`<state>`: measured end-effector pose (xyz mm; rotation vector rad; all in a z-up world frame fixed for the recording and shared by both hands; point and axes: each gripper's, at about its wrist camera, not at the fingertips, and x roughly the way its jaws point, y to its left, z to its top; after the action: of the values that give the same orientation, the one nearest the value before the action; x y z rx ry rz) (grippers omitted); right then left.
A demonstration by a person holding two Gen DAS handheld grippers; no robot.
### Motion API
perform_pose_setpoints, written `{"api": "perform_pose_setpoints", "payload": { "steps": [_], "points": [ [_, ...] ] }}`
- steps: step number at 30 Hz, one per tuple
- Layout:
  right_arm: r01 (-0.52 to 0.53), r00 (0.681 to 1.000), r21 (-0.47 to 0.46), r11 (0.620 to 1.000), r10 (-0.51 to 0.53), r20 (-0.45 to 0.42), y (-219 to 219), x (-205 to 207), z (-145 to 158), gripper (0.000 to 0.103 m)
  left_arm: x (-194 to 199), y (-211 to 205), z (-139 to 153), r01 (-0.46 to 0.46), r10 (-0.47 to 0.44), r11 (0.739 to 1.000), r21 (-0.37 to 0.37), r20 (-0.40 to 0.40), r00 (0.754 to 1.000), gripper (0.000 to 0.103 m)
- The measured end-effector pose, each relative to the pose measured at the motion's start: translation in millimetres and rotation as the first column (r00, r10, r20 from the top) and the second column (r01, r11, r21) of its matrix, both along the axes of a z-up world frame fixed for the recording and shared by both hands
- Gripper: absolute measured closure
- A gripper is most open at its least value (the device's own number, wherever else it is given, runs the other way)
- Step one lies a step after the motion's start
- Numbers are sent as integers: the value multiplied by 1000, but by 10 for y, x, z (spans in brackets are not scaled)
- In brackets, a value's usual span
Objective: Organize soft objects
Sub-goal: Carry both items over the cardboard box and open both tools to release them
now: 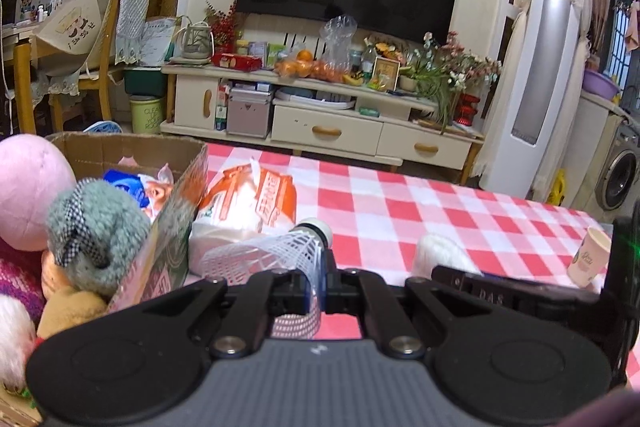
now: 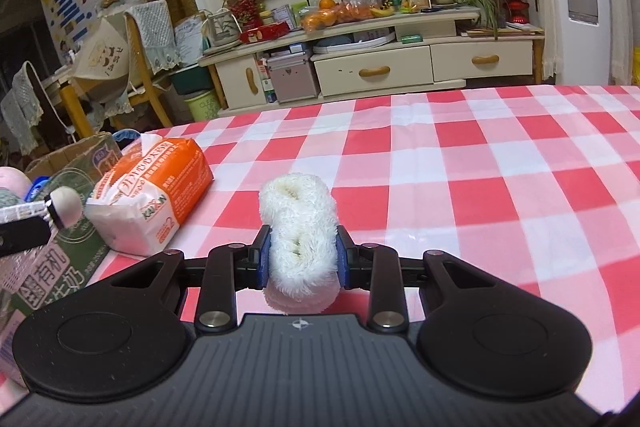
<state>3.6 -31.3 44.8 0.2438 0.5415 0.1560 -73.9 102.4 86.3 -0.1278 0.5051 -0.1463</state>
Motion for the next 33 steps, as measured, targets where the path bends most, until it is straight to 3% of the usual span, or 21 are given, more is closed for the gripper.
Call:
{"api": "perform_pose_setpoints", "payload": {
  "steps": [17,33],
  "points": [
    [-59,997,72,996,56,50,195,-313,296,66,-183,342,304,-21,27,997,-77,90,996,102],
    [-233,968,87,969,222,121,880,-11,775,66,-291,875,449,-116,135,981,-156,116,984,102]
  ]
}}
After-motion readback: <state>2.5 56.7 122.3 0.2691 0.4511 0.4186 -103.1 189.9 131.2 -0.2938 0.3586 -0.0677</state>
